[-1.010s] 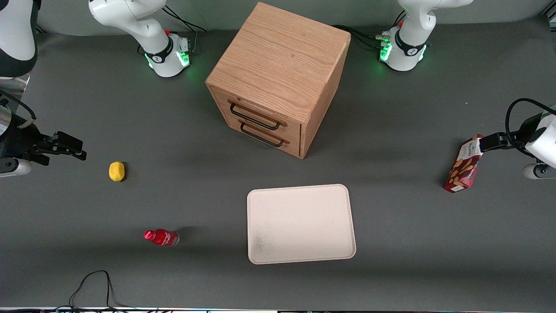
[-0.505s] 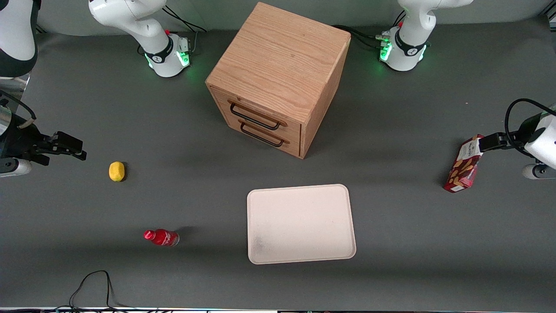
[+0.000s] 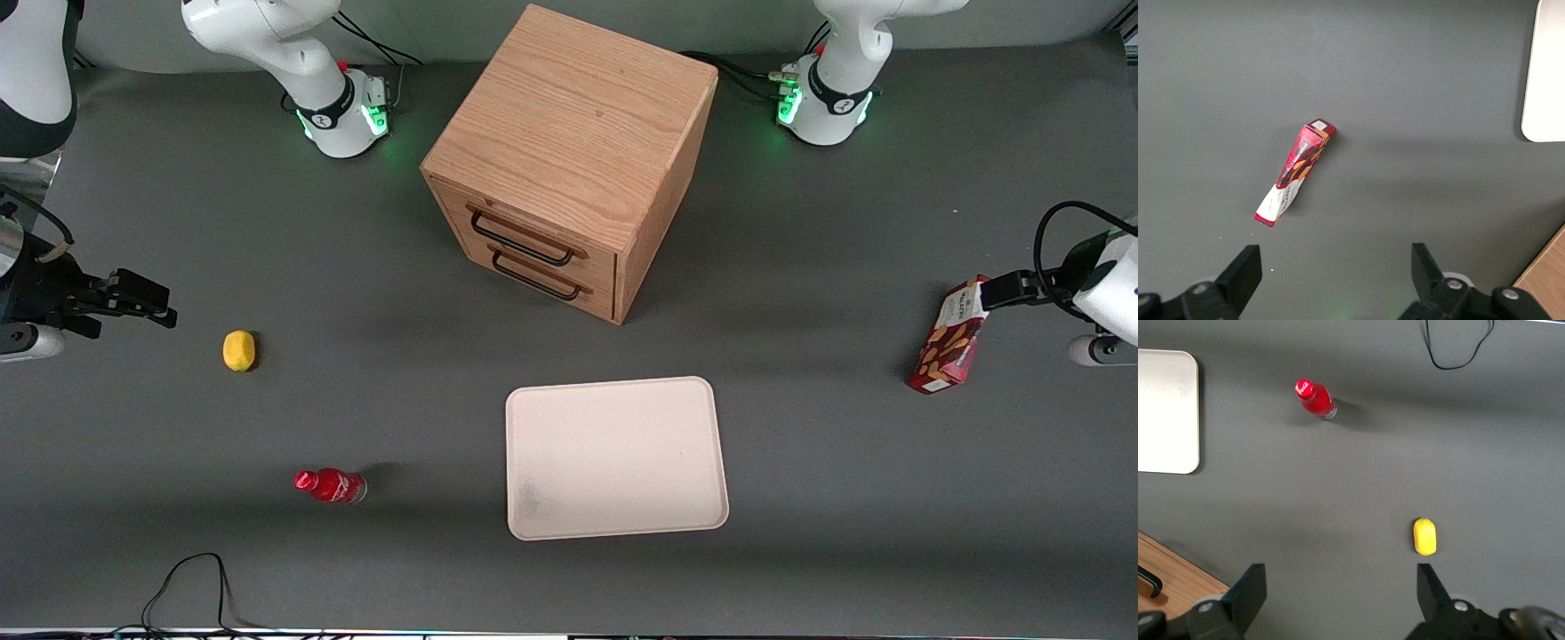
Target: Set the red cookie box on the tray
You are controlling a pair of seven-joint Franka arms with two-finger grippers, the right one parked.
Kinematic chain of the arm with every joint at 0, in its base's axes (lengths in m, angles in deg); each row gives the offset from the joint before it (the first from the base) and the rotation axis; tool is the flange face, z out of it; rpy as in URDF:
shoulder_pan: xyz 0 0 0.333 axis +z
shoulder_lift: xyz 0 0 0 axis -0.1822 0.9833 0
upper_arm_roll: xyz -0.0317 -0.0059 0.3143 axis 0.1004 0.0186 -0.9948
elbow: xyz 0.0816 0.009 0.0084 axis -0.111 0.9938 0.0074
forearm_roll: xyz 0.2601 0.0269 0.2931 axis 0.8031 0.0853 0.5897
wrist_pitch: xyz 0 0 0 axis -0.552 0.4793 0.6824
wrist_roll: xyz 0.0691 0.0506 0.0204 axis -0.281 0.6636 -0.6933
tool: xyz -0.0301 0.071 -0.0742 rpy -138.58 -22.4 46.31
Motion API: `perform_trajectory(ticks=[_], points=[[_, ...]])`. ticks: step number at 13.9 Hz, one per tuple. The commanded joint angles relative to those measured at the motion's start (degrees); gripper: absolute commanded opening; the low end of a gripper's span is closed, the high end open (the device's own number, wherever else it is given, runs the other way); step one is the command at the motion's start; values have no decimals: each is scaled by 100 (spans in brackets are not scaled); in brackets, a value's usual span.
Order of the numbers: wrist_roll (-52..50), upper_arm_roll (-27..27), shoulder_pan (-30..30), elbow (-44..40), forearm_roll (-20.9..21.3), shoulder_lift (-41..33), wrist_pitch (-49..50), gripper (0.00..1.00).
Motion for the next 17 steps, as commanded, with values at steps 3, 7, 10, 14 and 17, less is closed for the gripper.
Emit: perform_trajectory(ticks=[3,7,10,14,17], points=[[389,12,204,-137,-59,72,146,100],[1686,12,854,-259,-15,63,146,100],[3092,3,1469,-742,11,80,487,100],[4415,-6,1647,-919,310,195,515,100],[4398,12,1550,-858,293,274,524,100]])
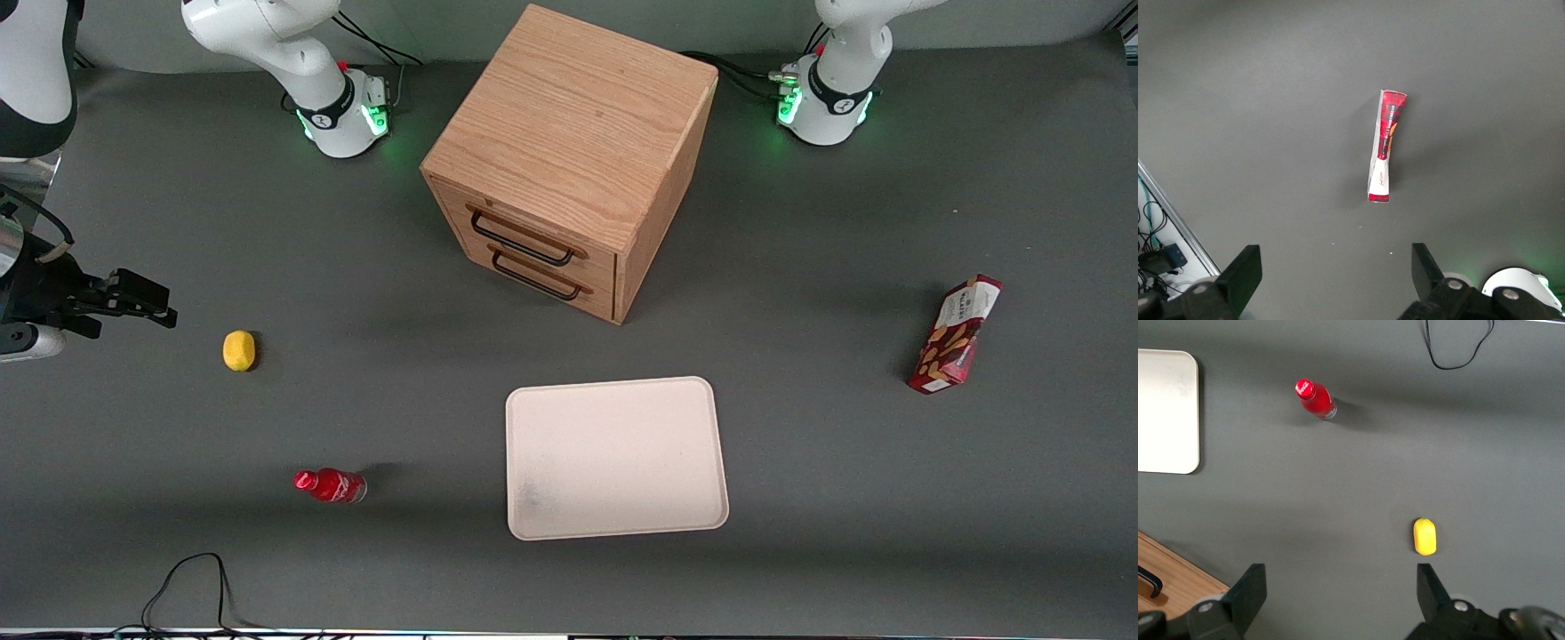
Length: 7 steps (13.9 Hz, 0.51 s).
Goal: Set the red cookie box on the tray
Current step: 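Lower the open left gripper over the red shortbread box's end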
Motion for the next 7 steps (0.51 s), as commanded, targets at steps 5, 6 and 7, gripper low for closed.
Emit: perform_trajectory(ticks=[5,6,7], points=[[130,41,-132,244,57,179,-11,100],[130,58,-132,428,39,161,-177,100],[122,85,-115,682,21,126,-422,100]])
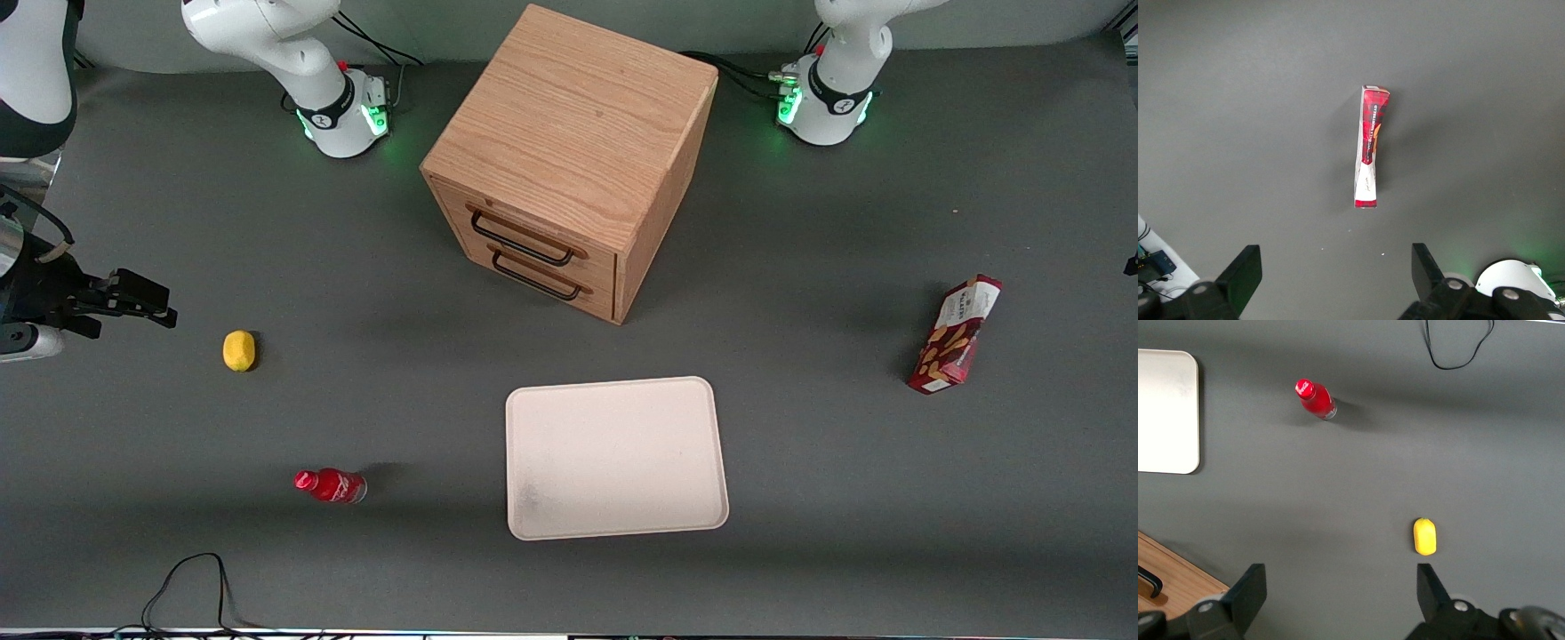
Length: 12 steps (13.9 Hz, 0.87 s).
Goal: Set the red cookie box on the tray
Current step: 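Lower the open left gripper over the red shortbread box's end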
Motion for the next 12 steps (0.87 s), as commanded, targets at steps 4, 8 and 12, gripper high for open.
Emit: perform_trajectory(ticks=[4,8,12], points=[[98,64,-20,1236,-65,-152,-1117,100],[107,91,-64,1967,-65,-144,-1908,100],[124,91,-55,2757,-127,-170,-2707,100]])
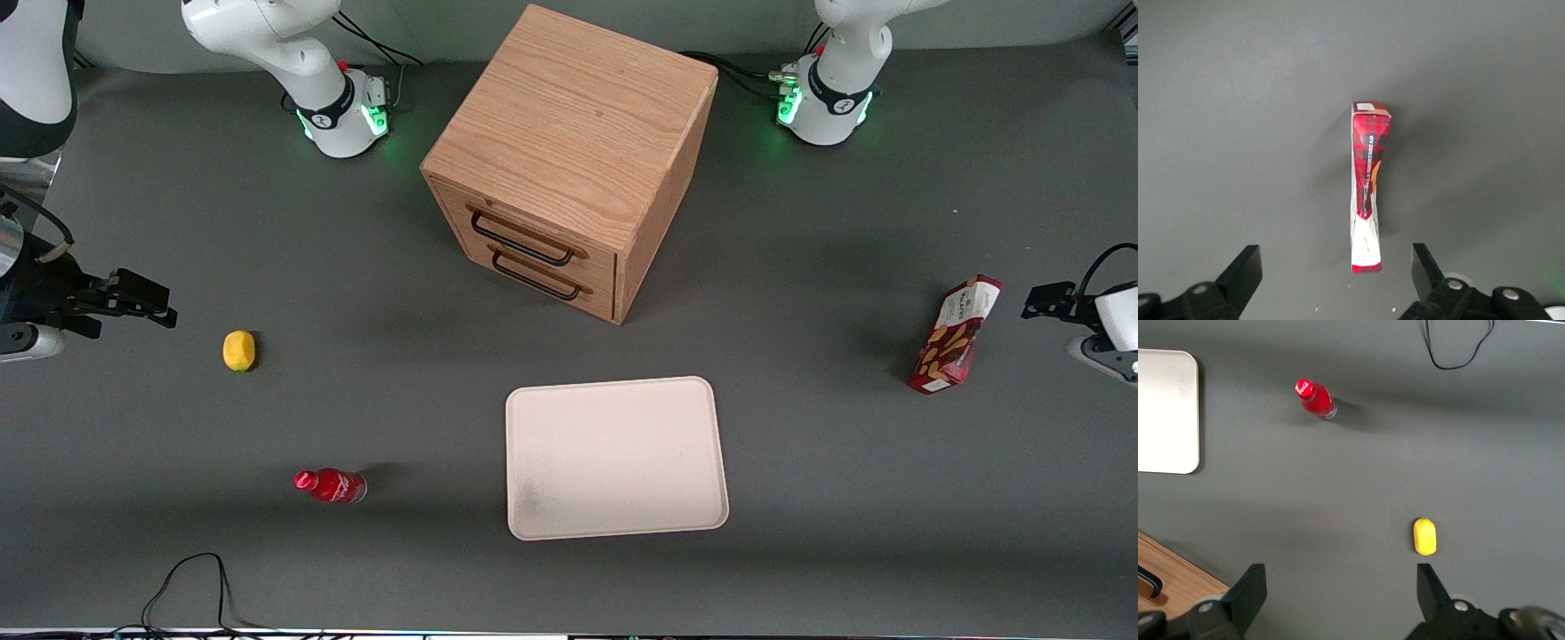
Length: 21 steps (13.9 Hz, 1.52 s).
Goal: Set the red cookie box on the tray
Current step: 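Lower the open left gripper over the red shortbread box's end, then close the left gripper on the box end and lift it upright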
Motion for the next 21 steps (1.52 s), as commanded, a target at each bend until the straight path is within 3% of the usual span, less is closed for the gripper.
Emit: perform_trajectory(ticks=[1,8,16,17,18,19,20,21], points=[[233,-35,-11,871,-85,-194,-788,100],[287,-35,33,2130,-146,-106,-2266,99],[374,-35,60,2201,-146,281,-2663,97],[374,-35,60,2201,-146,290,-2672,93],[374,-35,68,2201,-146,298,-2672,82],[374,-35,69,2201,-146,316,-2663,57],[435,-35,69,2201,-146,316,-2672,22],[453,-35,69,2201,-155,316,-2663,0]])
